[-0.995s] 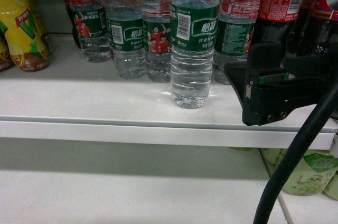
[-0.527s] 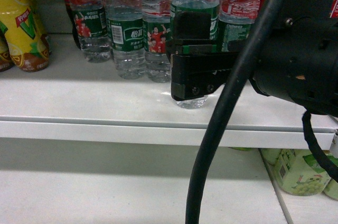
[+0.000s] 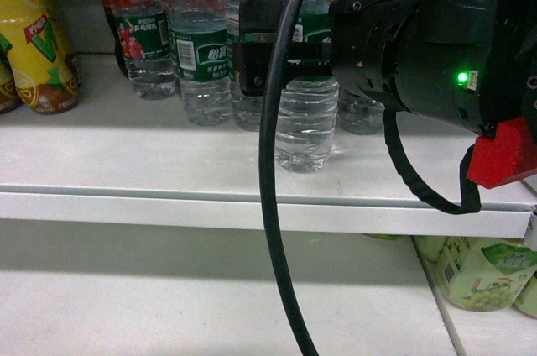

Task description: Move water from second to third shelf

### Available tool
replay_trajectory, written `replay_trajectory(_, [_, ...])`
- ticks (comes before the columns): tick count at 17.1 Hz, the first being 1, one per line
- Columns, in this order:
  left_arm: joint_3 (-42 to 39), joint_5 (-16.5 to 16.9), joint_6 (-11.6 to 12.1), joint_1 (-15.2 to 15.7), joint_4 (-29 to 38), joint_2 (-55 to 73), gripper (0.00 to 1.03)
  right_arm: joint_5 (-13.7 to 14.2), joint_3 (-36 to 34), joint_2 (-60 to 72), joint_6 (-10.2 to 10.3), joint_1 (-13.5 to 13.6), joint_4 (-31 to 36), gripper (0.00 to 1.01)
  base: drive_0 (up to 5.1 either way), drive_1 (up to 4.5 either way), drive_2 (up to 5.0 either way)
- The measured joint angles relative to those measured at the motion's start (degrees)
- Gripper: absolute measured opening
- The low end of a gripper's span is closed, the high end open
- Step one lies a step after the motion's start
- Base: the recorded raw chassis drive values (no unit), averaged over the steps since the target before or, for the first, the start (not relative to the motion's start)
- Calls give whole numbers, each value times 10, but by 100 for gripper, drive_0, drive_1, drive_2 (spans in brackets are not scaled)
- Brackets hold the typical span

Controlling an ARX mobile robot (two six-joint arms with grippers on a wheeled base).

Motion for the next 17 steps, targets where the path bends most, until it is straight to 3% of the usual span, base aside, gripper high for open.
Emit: replay_trajectory(17, [0,0,0,0,0,0,98,47,53,43,-11,9,-9,98,0,0,0])
